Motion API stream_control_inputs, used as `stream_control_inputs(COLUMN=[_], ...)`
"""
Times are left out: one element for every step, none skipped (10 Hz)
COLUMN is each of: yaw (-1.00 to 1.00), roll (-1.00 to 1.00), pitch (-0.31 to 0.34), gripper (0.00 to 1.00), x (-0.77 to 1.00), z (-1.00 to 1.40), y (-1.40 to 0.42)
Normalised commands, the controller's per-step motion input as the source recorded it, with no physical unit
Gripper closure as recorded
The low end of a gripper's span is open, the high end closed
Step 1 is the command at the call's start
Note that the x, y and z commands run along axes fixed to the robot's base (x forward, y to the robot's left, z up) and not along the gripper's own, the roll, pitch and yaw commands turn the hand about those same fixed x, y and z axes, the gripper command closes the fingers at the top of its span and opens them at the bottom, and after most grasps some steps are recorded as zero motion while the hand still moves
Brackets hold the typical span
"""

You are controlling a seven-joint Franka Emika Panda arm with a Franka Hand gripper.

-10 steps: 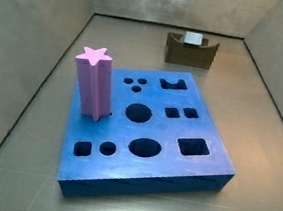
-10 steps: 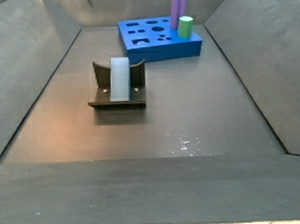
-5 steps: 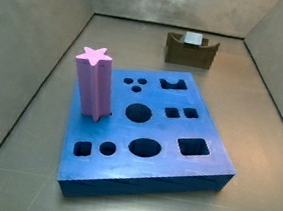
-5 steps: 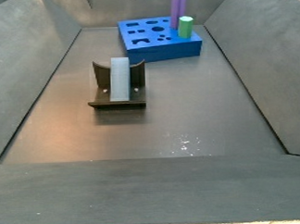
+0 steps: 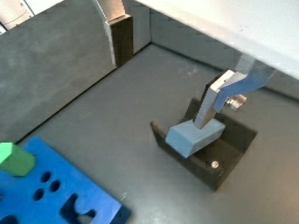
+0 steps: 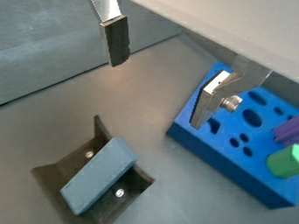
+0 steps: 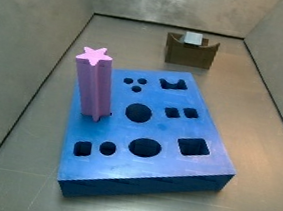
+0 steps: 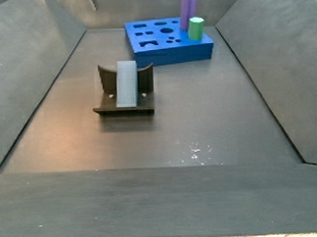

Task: Pick up the rectangle object. Move up. Place the rectangle object on the fixture. Regrasp the rectangle object. Move to above the board. Insert the rectangle object.
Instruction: Regrasp the rectangle object.

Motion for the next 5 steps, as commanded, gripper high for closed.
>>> stream_control_inputs(yaw=[0.01, 0.01, 0.02, 0.02, 0.02], roll=[1.0, 1.0, 1.0, 1.0, 1.0], pitch=[-0.067, -0.074, -0.078, -0.084, -0.09], gripper=[0.0, 0.0, 0.0, 0.0, 0.0], x=[-0.04, -0.03, -0.03, -0.03, -0.03], z=[0.01, 0.0, 0.0, 0.0, 0.0], y=[-0.02, -0.02, -0.02, -0.02, -0.02])
